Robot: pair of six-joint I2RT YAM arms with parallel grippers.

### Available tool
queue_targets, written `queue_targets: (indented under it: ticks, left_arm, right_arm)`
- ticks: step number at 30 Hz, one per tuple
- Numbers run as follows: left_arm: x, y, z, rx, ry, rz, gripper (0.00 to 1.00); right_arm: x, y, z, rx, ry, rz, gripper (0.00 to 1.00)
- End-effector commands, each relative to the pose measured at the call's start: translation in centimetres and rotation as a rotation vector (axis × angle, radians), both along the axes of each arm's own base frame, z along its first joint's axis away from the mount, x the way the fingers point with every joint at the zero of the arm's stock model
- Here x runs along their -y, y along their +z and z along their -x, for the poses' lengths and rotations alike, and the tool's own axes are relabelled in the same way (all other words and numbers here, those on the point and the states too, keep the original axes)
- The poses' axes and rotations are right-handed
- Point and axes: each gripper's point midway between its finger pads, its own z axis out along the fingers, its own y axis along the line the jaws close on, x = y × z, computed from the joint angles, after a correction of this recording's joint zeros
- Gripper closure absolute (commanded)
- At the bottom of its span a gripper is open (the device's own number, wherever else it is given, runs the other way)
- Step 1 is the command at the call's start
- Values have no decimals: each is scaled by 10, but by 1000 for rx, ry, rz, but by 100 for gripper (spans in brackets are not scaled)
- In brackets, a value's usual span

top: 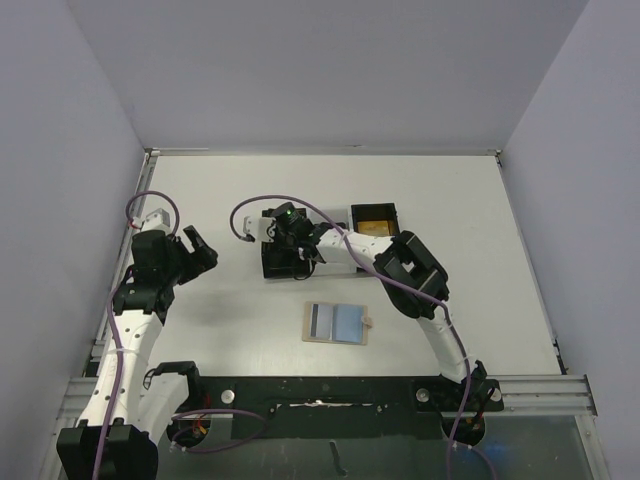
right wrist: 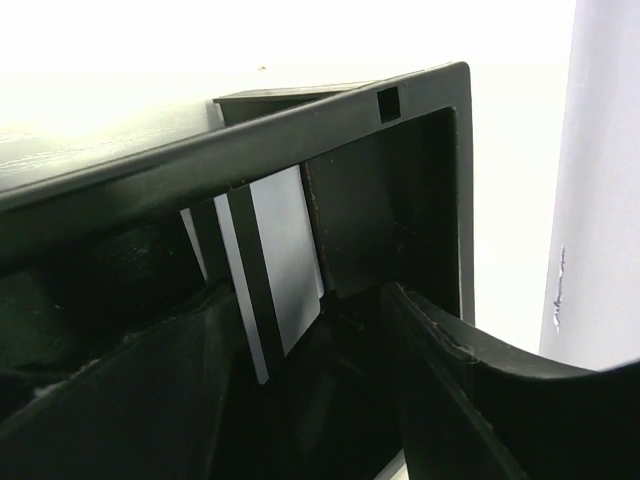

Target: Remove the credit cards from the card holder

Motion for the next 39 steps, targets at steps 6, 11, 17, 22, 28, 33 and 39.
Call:
queue_targets:
  ticks: [6,11,17,22,28,33,39]
  left_arm:
    - [2,13,-11,70,-33,-5,20]
    - [4,12,-11,64,-41,-2,20]
    - [4,11,-11,62,-42,-1,20]
    - [5,10,-12,59,-46,2,20]
    - [5,10,-12,55,-48,4,20]
    - [5,10,-12,56,-48,2,20]
    - [8,11,-12,62,-66,10,20]
  right_arm:
    - [-7,46,-1,-13,9,-150,38]
    - [-5,46,-2,-22,4,-152,36]
    - [-4,50,-2,-19,8,-152,35]
    - [-7,59,-1,-18,14,-175,33]
    - [-11,74,-1,-12,14,-216,31]
    - [-17,111,0,10,-1,-324,30]
    - [10,176,9,81,-162,-598,28]
